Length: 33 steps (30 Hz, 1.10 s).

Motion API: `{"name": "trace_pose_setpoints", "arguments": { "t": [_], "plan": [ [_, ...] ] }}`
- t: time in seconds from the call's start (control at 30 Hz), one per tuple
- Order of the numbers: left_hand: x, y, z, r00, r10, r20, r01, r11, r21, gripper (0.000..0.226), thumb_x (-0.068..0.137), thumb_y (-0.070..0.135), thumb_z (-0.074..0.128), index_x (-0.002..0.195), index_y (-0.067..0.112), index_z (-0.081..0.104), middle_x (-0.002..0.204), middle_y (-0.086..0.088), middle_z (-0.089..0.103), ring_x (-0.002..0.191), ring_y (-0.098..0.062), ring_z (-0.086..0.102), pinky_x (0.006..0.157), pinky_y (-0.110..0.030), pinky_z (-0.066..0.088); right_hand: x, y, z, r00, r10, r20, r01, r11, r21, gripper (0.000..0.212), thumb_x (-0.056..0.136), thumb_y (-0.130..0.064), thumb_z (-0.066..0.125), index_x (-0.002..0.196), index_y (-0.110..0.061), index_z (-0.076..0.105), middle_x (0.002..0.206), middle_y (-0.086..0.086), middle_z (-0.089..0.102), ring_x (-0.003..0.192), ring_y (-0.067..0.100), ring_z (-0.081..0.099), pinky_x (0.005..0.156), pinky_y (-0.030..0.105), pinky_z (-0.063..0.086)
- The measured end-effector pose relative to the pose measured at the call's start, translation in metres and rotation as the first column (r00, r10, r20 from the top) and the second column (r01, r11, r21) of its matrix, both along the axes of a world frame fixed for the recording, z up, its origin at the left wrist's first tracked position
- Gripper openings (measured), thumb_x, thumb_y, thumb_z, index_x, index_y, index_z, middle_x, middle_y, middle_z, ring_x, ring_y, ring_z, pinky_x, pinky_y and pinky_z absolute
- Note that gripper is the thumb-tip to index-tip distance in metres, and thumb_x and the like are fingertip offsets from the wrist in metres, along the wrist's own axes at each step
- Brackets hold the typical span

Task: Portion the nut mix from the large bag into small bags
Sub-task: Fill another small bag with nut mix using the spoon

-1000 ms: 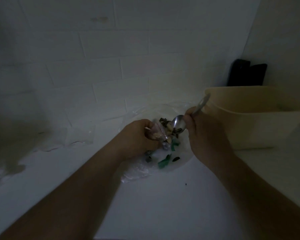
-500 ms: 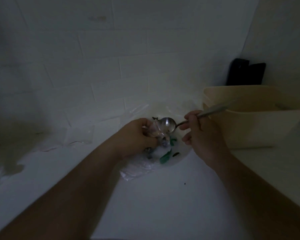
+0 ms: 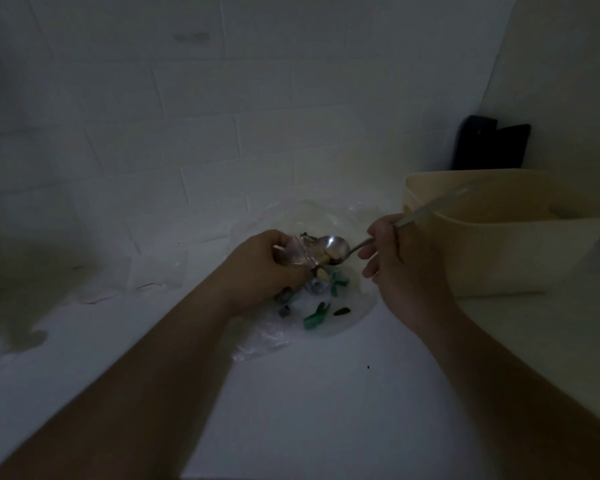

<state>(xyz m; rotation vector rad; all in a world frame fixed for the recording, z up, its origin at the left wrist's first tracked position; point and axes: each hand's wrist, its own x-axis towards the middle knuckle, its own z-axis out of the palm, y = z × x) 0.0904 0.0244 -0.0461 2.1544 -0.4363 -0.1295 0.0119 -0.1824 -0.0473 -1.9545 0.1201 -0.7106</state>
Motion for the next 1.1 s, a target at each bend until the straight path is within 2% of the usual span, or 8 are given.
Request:
{"name": "trace_pose_setpoints", "arguments": {
  "t": [0.17, 0.33, 0.47, 0.63, 0.87, 0.93, 1.0, 1.1],
  "plan": [
    [0.001, -0.002, 0.002, 0.999, 0.048, 0.019, -0.047, 0.997, -0.062, 0.035, 0.072, 0.043, 0.092, 0.100, 0.033, 0.072, 0.092, 0.012, 0.078, 0.085, -0.006, 0.075, 0.086, -0.038, 0.063, -0.008, -0.005, 0.011, 0.989, -0.053, 0.140, 0.049, 0.998, 0.031, 0.023, 0.110, -0.030, 0.042, 0.099, -0.019, 0.059, 0.079, 0.002, 0.071, 0.059, 0.015, 0.066, 0.057, 0.024, 0.051],
    [-0.006, -0.006, 0.002, 0.995, 0.057, 0.077, -0.053, 0.997, -0.057, 0.044, 0.065, 0.054, 0.090, 0.101, 0.034, 0.074, 0.092, 0.016, 0.078, 0.087, -0.002, 0.074, 0.088, -0.036, 0.062, -0.011, -0.004, 0.023, 0.970, 0.010, 0.244, 0.053, 0.967, -0.251, 0.017, 0.110, -0.029, 0.041, 0.101, -0.029, 0.056, 0.079, -0.009, 0.067, 0.067, 0.008, 0.067, 0.060, 0.021, 0.053],
    [-0.010, -0.011, 0.002, 0.989, 0.069, 0.134, -0.062, 0.997, -0.055, 0.038, 0.068, 0.049, 0.091, 0.099, 0.033, 0.073, 0.091, 0.019, 0.077, 0.083, 0.008, 0.070, 0.079, -0.018, 0.057, -0.013, 0.004, 0.040, 0.931, 0.106, 0.349, 0.090, 0.860, -0.502, 0.028, 0.109, -0.032, 0.038, 0.106, -0.019, 0.062, 0.079, -0.004, 0.068, 0.064, 0.008, 0.063, 0.060, 0.023, 0.050],
    [-0.011, -0.013, 0.000, 0.979, 0.107, 0.176, -0.094, 0.992, -0.078, 0.031, 0.071, 0.045, 0.089, 0.092, 0.031, 0.072, 0.083, 0.016, 0.075, 0.075, 0.009, 0.067, 0.061, -0.005, 0.045, -0.005, 0.013, 0.041, 0.925, 0.156, 0.347, 0.185, 0.612, -0.769, 0.038, 0.107, -0.026, 0.037, 0.110, -0.007, 0.069, 0.090, 0.009, 0.071, 0.073, 0.026, 0.066, 0.067, 0.025, 0.041],
    [-0.010, -0.009, 0.000, 0.992, 0.082, 0.097, -0.071, 0.991, -0.112, 0.039, 0.071, 0.045, 0.091, 0.099, 0.030, 0.068, 0.090, 0.013, 0.075, 0.078, 0.004, 0.069, 0.069, -0.017, 0.055, 0.001, 0.009, 0.037, 0.910, 0.146, 0.388, 0.205, 0.655, -0.727, 0.020, 0.106, -0.016, 0.049, 0.108, -0.008, 0.067, 0.085, 0.005, 0.068, 0.066, 0.017, 0.060, 0.067, 0.015, 0.034],
    [-0.006, -0.006, 0.000, 1.000, 0.027, -0.006, -0.027, 0.995, -0.096, 0.045, 0.071, 0.045, 0.092, 0.104, 0.030, 0.065, 0.094, 0.012, 0.074, 0.078, 0.004, 0.069, 0.069, -0.016, 0.056, 0.008, -0.002, 0.029, 0.922, 0.162, 0.352, 0.169, 0.650, -0.741, 0.014, 0.106, -0.009, 0.052, 0.108, -0.011, 0.065, 0.089, 0.003, 0.068, 0.071, 0.020, 0.064, 0.070, 0.024, 0.049],
    [0.001, 0.000, 0.000, 0.991, -0.062, -0.116, 0.053, 0.996, -0.075, 0.048, 0.068, 0.038, 0.093, 0.107, 0.028, 0.066, 0.098, 0.007, 0.077, 0.088, -0.006, 0.074, 0.085, -0.033, 0.063, 0.012, -0.015, 0.015, 0.930, 0.195, 0.310, 0.141, 0.591, -0.794, 0.014, 0.106, -0.007, 0.052, 0.113, -0.012, 0.063, 0.098, 0.006, 0.067, 0.081, 0.025, 0.065, 0.069, 0.042, 0.058],
    [0.007, 0.009, 0.005, 0.971, -0.153, -0.181, 0.136, 0.985, -0.106, 0.041, 0.070, 0.019, 0.089, 0.108, 0.014, 0.075, 0.102, -0.011, 0.079, 0.102, -0.033, 0.075, 0.097, -0.056, 0.059, 0.014, -0.035, -0.004, 0.920, 0.296, 0.258, 0.031, 0.601, -0.799, 0.021, 0.104, -0.013, 0.053, 0.122, -0.013, 0.063, 0.111, 0.009, 0.069, 0.092, 0.031, 0.069, 0.072, 0.047, 0.060]
  ]
}}
